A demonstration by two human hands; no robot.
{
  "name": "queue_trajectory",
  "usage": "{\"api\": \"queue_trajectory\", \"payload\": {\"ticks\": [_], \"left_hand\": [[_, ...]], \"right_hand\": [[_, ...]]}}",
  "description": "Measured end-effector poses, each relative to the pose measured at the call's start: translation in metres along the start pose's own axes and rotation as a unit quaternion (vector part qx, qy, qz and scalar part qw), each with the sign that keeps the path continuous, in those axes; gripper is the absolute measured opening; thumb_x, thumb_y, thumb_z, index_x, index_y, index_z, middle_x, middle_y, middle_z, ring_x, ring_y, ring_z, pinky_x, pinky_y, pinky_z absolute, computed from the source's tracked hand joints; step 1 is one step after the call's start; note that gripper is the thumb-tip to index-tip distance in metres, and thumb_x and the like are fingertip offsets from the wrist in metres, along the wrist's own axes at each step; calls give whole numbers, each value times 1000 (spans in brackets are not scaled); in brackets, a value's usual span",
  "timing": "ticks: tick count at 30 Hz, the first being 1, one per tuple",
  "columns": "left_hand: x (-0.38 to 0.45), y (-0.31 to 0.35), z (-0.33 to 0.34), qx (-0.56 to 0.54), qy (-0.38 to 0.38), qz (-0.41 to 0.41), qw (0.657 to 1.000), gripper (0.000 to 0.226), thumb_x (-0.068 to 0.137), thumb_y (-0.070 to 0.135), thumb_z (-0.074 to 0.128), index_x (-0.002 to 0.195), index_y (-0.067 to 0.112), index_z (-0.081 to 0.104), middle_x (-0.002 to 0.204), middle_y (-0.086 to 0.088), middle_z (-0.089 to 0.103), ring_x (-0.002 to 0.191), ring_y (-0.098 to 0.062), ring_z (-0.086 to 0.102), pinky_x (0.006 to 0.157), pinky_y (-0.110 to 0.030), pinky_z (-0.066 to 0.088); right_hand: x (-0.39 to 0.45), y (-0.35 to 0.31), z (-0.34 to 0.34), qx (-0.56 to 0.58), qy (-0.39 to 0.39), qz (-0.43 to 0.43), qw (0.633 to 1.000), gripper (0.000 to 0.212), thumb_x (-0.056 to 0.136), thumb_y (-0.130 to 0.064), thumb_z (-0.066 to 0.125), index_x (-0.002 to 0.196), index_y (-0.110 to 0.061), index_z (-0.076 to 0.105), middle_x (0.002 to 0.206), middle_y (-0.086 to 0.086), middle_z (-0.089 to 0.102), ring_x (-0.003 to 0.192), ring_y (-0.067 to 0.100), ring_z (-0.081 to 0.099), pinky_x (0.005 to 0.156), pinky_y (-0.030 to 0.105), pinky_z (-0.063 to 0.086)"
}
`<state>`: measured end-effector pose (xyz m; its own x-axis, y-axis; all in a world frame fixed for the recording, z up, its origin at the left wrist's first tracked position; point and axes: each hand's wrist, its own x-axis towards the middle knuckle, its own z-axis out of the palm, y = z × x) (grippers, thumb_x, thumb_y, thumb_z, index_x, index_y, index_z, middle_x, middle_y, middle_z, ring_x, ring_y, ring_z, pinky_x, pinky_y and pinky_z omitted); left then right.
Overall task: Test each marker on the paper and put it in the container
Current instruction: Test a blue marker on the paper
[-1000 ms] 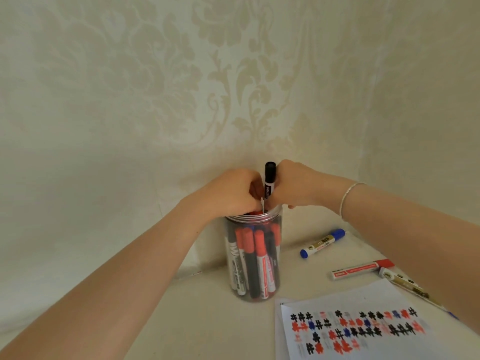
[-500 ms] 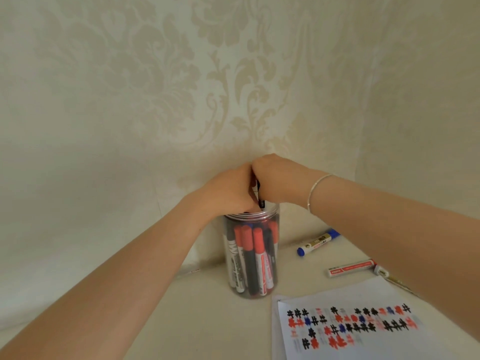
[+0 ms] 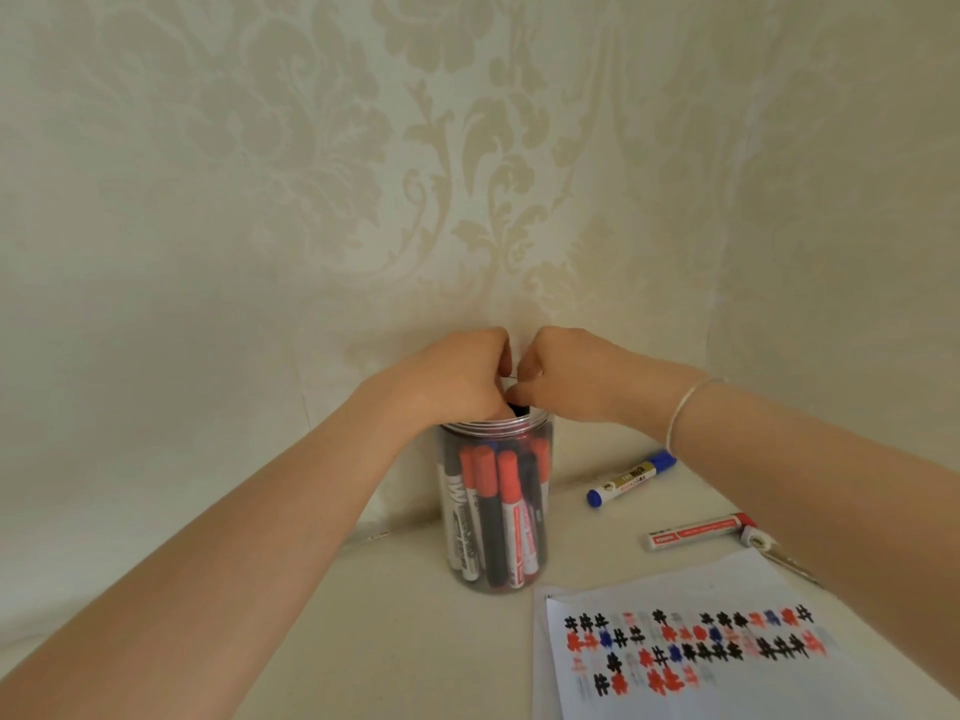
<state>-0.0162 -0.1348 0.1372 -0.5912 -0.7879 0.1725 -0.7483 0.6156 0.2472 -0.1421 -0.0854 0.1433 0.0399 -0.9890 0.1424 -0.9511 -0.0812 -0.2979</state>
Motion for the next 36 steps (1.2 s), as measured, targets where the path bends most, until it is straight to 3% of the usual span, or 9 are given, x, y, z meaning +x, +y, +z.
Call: {"api": "queue_trajectory", "payload": {"ticks": [5,8,12,14,18,22,27,30,36], "left_hand": [[1,3,1,8,10,15,1000,34,80,25,69,110,15,56,106,1,64,91,-16,58,75,-25,43],[-3,3,-2,-19,9,10,1000,20,78,21,70,97,18,65,94,5,69,84,-14,61,68,-23,44],[-8,5,-5,-34,-16,8,999,10,82,18,68,90,19,73,91,3,72,87,-14,65,67,-16,45],[-10,8,-6,-24,-9,1,1000,9,83,20,67,90,18,73,92,2,71,86,-12,64,70,-20,47],[-24,32,-5,-93,194,15,976,7,88,30,62,85,26,67,84,14,66,80,-8,63,75,-27,51],[-54,78,23,-191,274,157,929,3,90,21,61,88,20,64,80,12,66,72,-4,61,67,-20,50],[-65,93,88,-214,218,144,941,30,96,7,49,125,15,49,122,4,53,100,-1,56,88,-16,47],[-61,95,118,-252,106,55,960,57,98,16,47,147,19,18,152,5,22,128,0,35,100,-2,19],[-27,92,137,-413,10,-49,909,30,98,33,49,122,16,44,107,-5,64,84,-13,62,75,-28,51]], "right_hand": [[10,-21,-14,-114,-93,15,989,28,91,-14,45,63,-11,46,65,4,47,58,19,48,48,22,38],[11,-17,-22,-29,-113,50,992,16,89,-9,49,90,1,61,74,7,55,67,20,56,68,31,56],[2,28,-18,319,171,92,928,18,78,1,50,75,4,68,79,20,70,68,31,68,73,41,58],[-7,67,11,165,234,132,949,22,81,-3,44,77,-2,66,83,19,69,74,35,66,71,39,56],[-27,117,88,-141,-92,77,983,50,85,2,42,129,-19,53,129,6,54,116,27,51,92,31,43],[-28,119,118,-218,-24,1,976,37,92,-5,41,126,-16,52,129,7,53,118,29,47,98,37,37],[-28,111,90,51,179,1,982,24,90,-17,42,106,-7,58,100,13,61,95,28,59,82,36,45],[-32,111,68,307,365,109,872,6,87,-10,51,86,-12,46,70,3,50,61,17,46,60,25,40],[-51,106,65,576,257,187,753,7,88,-6,56,88,-8,49,73,7,49,59,17,52,52,28,50]]}}
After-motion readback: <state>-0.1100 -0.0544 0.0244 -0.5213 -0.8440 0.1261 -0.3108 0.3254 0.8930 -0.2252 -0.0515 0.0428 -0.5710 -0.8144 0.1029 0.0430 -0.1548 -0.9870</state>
